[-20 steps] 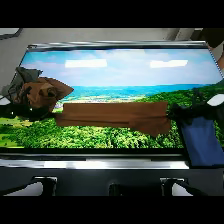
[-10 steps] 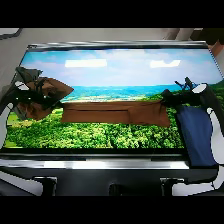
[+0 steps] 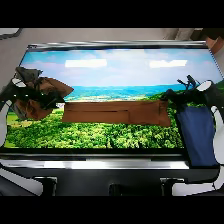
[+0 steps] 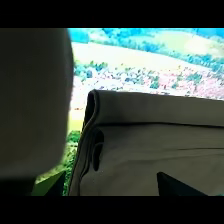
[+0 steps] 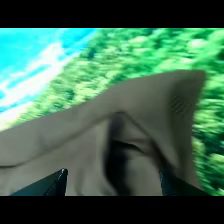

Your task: Fold the shirts.

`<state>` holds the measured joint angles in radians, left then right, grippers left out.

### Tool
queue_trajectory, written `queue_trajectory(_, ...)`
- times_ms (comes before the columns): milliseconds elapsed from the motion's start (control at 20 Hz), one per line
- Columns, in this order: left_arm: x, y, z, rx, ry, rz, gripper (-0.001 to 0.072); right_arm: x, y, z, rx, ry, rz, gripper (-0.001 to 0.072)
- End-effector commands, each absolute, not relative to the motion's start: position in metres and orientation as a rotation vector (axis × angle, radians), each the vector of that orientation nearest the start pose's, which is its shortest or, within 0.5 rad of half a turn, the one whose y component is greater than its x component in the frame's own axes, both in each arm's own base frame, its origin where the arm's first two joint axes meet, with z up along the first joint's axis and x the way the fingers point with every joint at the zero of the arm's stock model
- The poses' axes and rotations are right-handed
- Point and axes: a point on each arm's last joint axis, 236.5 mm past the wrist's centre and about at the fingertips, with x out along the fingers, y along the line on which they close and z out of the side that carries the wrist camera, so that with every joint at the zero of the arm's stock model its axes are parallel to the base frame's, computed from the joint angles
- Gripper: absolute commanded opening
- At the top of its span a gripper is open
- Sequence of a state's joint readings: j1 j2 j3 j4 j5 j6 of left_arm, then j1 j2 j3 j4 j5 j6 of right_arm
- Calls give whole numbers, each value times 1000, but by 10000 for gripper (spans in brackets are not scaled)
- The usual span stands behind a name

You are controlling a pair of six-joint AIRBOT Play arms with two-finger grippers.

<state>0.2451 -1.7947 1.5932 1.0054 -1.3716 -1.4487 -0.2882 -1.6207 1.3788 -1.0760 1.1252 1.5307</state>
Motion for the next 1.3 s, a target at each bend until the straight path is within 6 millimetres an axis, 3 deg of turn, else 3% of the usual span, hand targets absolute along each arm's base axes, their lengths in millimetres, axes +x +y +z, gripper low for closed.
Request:
queue_trajectory(0,463,-2,3,-578,1357,-254,677,416,-55,-37,581,1409,-6,702)
queue_trajectory(300,459,-24,41,-508,1300,-306,658,418,-39,-74,636,1485,25,707)
queue_trajectory(500,458,-40,41,-486,1307,-335,658,434,-48,-83,598,1423,23,709)
queue_trajectory(950,457,-48,41,-474,1313,-349,658,424,-33,-93,564,1471,152,704)
queue_trajectory(1100,457,-48,41,-474,1313,-349,658,419,-17,-104,649,1517,197,704)
queue_trajectory(1250,457,-48,41,-474,1313,-349,658,422,7,-93,693,1489,343,702)
